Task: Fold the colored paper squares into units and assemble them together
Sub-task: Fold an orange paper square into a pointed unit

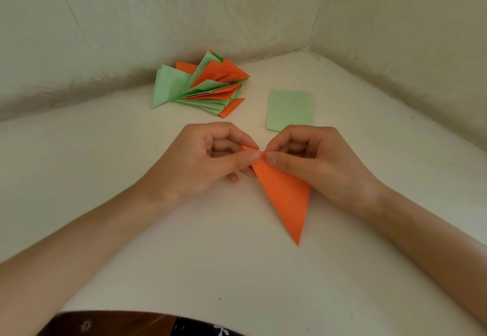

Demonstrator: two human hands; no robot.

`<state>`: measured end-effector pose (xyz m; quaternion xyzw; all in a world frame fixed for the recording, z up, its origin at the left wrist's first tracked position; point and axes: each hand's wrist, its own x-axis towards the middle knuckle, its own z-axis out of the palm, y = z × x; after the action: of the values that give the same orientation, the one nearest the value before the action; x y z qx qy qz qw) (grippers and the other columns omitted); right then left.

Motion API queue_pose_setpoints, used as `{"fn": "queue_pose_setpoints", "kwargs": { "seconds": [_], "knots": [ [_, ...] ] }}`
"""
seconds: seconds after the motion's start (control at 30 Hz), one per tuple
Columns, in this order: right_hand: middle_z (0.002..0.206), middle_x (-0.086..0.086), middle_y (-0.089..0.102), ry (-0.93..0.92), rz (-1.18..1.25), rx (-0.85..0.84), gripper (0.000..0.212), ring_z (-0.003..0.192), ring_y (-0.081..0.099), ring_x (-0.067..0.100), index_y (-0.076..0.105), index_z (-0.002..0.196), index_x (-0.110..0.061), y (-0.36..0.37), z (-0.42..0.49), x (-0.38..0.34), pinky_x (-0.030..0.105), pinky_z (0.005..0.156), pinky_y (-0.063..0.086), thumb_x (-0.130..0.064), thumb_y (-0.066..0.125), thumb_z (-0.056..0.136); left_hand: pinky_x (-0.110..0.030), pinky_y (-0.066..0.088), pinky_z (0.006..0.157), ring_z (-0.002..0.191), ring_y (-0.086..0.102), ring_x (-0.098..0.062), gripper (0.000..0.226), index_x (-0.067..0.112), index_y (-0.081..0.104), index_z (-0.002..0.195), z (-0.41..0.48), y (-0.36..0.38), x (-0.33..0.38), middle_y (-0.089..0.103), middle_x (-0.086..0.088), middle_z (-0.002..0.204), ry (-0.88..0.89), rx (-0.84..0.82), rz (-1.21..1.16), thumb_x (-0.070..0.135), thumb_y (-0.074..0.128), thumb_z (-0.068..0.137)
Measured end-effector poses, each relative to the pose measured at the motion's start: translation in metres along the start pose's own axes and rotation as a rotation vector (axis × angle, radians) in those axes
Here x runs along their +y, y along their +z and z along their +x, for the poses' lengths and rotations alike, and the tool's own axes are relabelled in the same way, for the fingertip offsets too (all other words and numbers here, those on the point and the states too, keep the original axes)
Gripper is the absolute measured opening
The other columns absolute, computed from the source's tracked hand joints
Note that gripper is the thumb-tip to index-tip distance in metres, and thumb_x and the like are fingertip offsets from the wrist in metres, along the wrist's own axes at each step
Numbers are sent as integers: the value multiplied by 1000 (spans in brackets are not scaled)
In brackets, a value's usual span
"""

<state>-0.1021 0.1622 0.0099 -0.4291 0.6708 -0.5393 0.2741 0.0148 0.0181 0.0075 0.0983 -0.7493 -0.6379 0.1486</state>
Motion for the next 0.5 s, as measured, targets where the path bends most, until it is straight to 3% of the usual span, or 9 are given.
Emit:
{"fn": "queue_pose_setpoints", "kwargs": {
  "seconds": [0.17, 0.3, 0.5],
  "knots": [
    [76, 8, 69, -36, -99, 7, 6, 66, 60, 8, 66, 78, -10, 5, -1, 1, 16, 61, 45, -9, 66, 83, -17, 51, 54, 65, 70, -11, 15, 3, 66, 77, -1, 0, -1, 73, -3, 71, 24, -23, 44, 17, 66, 71],
    [66, -3, 65, -30, -64, 85, 14, 58, 55, 3, 66, 77, -13, 0, 0, -4, 14, 54, 41, -3, 63, 86, -17, 50, 55, 63, 69, -11, 13, 7, 65, 80, 2, -4, 1, 72, -2, 69, 55, 38, 41, 18, 63, 74],
    [57, -5, 65, -2, 8, 149, 15, 52, 56, 4, 66, 75, -12, -3, 2, -5, 15, 51, 45, -2, 62, 85, -16, 50, 56, 57, 66, -9, 12, 9, 64, 83, 3, -8, 1, 69, -2, 63, 67, 97, 9, 17, 64, 74]
  ]
}}
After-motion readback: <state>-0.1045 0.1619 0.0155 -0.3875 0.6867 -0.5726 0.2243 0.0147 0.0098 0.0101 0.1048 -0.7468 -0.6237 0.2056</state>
